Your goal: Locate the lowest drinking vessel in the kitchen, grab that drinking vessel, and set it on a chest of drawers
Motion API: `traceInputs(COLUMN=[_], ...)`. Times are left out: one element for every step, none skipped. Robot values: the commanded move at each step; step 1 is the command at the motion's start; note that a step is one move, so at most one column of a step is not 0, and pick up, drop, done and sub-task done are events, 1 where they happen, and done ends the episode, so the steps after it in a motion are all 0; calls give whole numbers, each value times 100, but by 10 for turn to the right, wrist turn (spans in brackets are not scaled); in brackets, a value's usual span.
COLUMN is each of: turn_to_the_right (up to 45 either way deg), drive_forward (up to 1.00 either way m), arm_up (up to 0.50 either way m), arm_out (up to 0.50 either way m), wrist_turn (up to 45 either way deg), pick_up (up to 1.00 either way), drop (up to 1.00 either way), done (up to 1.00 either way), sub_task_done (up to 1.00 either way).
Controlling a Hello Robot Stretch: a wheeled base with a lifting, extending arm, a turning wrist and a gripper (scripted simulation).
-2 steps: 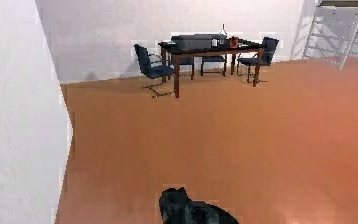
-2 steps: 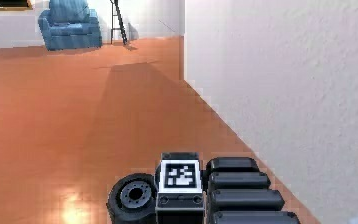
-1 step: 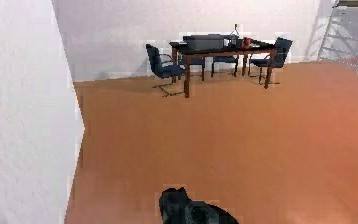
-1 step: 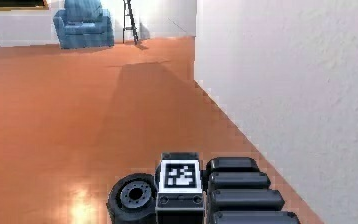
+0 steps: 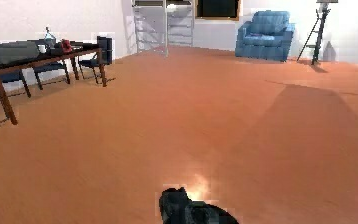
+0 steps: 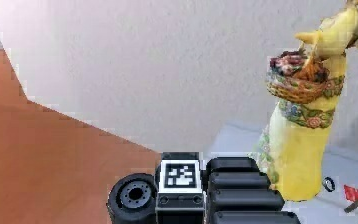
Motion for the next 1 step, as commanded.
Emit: traceInputs(turn_to_the_right=[450], drive_forward=[0], arm_up=[0], arm_out=[0], wrist_turn=[0], pick_up=[0], drop=[0], done=[0], sub_task_done=[0])
